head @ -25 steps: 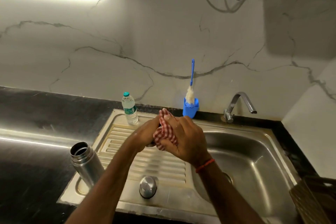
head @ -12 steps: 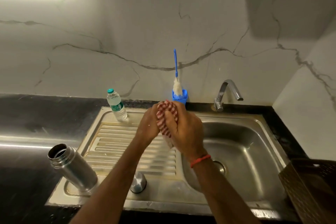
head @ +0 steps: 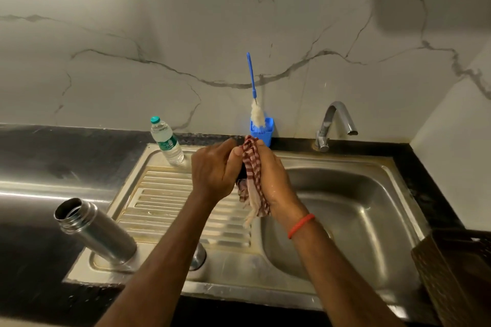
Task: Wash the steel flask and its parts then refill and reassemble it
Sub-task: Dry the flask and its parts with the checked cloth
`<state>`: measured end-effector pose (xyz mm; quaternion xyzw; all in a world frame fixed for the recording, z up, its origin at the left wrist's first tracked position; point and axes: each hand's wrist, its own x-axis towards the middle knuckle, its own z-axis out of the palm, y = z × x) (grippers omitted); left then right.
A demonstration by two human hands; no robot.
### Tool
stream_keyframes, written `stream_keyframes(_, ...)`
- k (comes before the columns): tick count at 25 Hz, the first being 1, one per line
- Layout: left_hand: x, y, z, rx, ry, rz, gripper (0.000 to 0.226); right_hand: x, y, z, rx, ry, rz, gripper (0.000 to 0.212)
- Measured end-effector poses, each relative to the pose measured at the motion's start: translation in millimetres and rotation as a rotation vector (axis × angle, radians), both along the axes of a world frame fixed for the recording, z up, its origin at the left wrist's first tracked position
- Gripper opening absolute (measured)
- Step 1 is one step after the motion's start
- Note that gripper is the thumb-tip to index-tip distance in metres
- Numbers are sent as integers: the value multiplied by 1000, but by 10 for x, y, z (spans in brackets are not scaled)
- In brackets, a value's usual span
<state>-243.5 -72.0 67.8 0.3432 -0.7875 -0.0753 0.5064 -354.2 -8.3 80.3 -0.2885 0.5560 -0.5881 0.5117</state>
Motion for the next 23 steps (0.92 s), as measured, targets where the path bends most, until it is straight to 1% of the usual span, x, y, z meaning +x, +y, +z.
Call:
stream_keyframes(1, -44, 38, -49, 96, 120, -41, 45, -76, 12, 23, 67, -145, 38, 40)
stream_keyframes(2, -130, 85, -41, 294, 351, -93, 45, -154, 33, 44, 89, -268, 78, 41)
stream_keyframes(3, -245, 144, -14, 534, 607, -116, 44, -236, 45, 31, 88, -356, 101, 47)
stream_keyframes(4, -370, 192, 19, 758, 814, -109, 43, -315, 64, 30, 76, -414, 120, 52)
stream_keyframes(5, -448, 215, 36, 916, 925, -108, 43, -380, 70, 3, 57, -441, 117, 54)
stream_keyframes(7, -488, 167, 13, 1068, 1011, -194, 40, -473, 87, 0, -3, -481, 109, 52)
stream_keyframes(9, -463, 88, 23, 1169, 1131, -293, 37, -531, 58, 21, -37, -507, 73, 58)
stream_keyframes(11, -435, 54, 51, 1221, 1226, -355, 32, -557, 1, 26, -71, -494, 15, 61)
stream_keyframes(15, -466, 94, 126, 1225, 1264, -470, 24, -543, -90, -19, -152, -354, -53, 60)
stream_keyframes(16, -464, 93, 117, 1206, 1283, -496, 29, -542, -97, -23, -172, -337, -70, 60)
stream_keyframes(17, -458, 89, 106, 1191, 1306, -537, 39, -544, -108, -39, -189, -331, -87, 60)
stream_keyframes(19, -417, 85, 120, 1189, 1312, -616, 55, -554, -127, -47, -213, -382, -98, 63)
stream_keyframes(20, -394, 87, 136, 1198, 1291, -639, 56, -572, -146, -66, -235, -430, -104, 64)
stream_keyframes(21, -372, 89, 148, 1213, 1261, -640, 52, -603, -156, -73, -261, -478, -114, 64)
stream_keyframes(23, -357, 108, 190, 1240, 1235, -593, 37, -664, -144, -40, -295, -541, -132, 57)
